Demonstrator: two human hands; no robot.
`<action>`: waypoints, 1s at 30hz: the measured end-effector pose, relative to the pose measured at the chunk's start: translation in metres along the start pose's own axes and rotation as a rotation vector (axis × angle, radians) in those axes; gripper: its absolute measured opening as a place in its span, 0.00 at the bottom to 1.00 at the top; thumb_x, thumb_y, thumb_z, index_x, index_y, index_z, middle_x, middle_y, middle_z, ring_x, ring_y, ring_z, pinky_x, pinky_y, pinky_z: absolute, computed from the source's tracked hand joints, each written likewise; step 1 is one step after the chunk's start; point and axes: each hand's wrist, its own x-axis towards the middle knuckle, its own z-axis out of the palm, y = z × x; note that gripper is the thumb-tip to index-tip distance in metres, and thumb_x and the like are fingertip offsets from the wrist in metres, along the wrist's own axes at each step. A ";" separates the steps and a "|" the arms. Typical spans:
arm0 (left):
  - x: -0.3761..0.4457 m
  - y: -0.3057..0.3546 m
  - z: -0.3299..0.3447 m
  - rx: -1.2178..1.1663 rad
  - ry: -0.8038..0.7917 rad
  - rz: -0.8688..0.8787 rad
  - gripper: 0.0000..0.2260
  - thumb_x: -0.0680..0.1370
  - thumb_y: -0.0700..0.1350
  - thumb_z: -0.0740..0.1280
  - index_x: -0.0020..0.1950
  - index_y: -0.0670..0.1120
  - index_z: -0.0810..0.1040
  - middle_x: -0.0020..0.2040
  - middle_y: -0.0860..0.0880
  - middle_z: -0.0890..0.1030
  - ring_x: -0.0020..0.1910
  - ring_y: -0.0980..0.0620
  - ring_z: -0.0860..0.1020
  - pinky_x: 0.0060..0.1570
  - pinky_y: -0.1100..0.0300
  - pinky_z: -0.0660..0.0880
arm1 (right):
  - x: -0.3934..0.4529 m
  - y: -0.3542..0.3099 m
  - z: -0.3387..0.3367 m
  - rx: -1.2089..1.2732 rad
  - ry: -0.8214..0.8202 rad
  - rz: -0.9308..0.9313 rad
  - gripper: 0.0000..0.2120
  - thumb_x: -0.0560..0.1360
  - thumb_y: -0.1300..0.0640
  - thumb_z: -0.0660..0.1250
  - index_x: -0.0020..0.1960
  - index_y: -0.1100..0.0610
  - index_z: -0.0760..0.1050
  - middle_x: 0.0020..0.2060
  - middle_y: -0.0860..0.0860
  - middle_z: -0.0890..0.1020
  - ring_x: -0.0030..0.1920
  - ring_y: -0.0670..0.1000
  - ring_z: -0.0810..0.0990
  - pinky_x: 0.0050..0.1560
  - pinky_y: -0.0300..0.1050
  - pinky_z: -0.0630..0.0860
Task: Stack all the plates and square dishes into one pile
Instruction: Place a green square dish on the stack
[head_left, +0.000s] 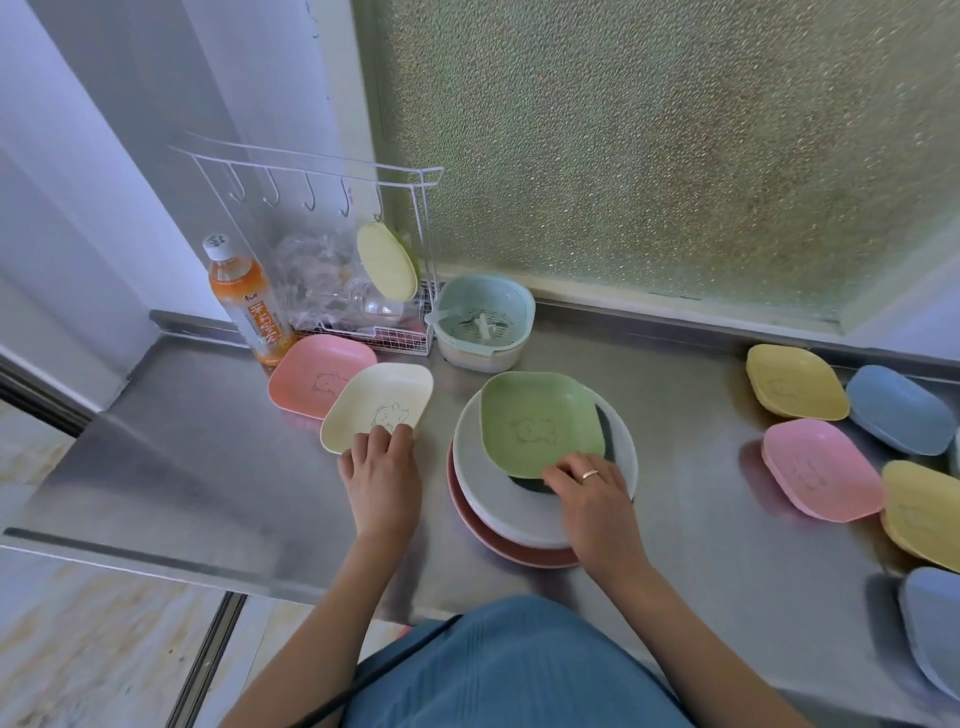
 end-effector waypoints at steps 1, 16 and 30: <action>-0.001 0.000 -0.001 -0.003 0.000 -0.001 0.07 0.70 0.32 0.70 0.45 0.41 0.77 0.38 0.42 0.77 0.39 0.39 0.74 0.43 0.48 0.71 | -0.002 0.002 0.000 -0.021 0.017 -0.001 0.16 0.69 0.59 0.55 0.45 0.59 0.81 0.39 0.53 0.79 0.43 0.53 0.76 0.50 0.43 0.70; -0.006 0.005 -0.006 -0.024 -0.029 0.034 0.08 0.70 0.32 0.71 0.46 0.41 0.79 0.39 0.42 0.78 0.39 0.39 0.74 0.45 0.47 0.73 | -0.006 0.022 0.010 0.237 -0.212 0.094 0.12 0.75 0.61 0.59 0.53 0.58 0.80 0.45 0.52 0.78 0.47 0.54 0.73 0.50 0.43 0.68; -0.002 0.014 -0.005 -0.086 0.026 0.299 0.14 0.66 0.33 0.72 0.46 0.47 0.74 0.38 0.46 0.75 0.42 0.44 0.69 0.47 0.52 0.69 | 0.048 -0.007 -0.003 0.733 0.027 0.533 0.09 0.79 0.53 0.59 0.56 0.56 0.73 0.33 0.51 0.74 0.34 0.48 0.73 0.39 0.40 0.72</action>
